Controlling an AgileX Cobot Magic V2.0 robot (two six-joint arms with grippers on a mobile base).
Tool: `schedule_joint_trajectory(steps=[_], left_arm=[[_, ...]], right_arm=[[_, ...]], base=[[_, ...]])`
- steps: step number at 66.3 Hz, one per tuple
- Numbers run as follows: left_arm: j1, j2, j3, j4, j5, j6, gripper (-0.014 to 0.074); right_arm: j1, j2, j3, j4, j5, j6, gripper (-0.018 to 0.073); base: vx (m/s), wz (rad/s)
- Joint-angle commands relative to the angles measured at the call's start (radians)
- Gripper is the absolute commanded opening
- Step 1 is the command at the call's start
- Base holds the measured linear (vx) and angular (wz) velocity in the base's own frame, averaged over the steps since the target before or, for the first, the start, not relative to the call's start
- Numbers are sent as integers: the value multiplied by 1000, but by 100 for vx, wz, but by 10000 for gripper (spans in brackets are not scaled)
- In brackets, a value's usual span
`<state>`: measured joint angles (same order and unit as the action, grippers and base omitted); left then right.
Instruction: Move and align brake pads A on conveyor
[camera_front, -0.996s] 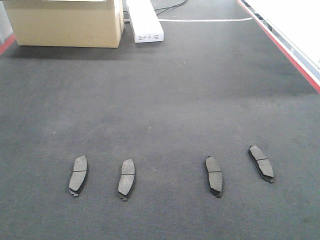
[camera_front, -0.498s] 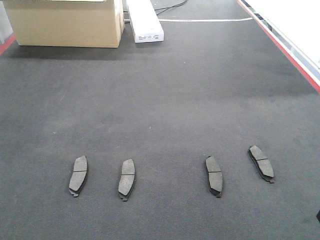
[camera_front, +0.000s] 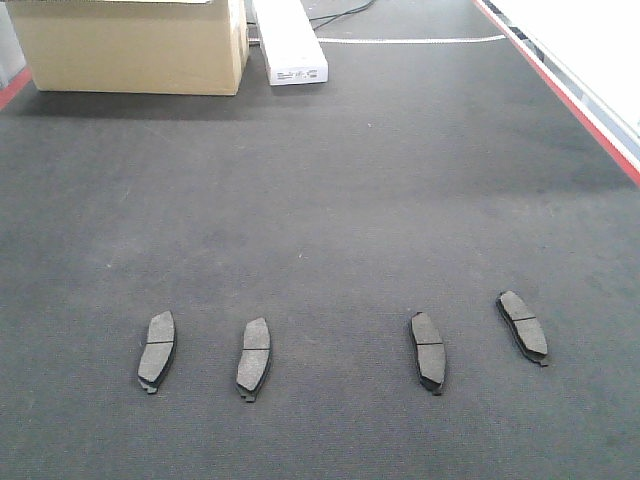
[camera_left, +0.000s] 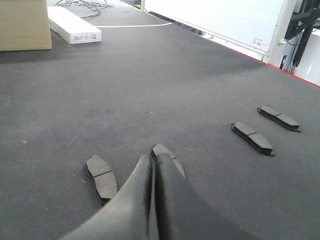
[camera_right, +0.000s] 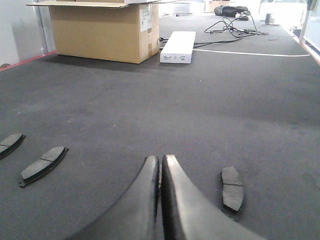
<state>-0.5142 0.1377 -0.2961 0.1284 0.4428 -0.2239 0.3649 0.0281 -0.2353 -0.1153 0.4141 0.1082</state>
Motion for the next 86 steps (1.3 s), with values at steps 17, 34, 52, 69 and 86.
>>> schedule_joint_trajectory(steps=[17,34,52,69,86], left_arm=[[-5,13,-27,7,-73,0,-8],[5,13,-25,9,-69,0,-6],[285,12,18,20,-164,32,-6],[513,-7,289,-162,-471,140,-6],[516,-166,342,-111,-416,133,-6]], right_arm=[[-5,11,-26,15,-82,-3,-11],[-5,11,-26,15,-82,-3,-11],[-5,11,-26,15,-82,-3,-11],[-5,11,-26,15,-82,-3,-11],[-5,10,-26,15,-82,-3,-11]], base=[[0,0],[0,0],[0,0],[0,0],[0,0]])
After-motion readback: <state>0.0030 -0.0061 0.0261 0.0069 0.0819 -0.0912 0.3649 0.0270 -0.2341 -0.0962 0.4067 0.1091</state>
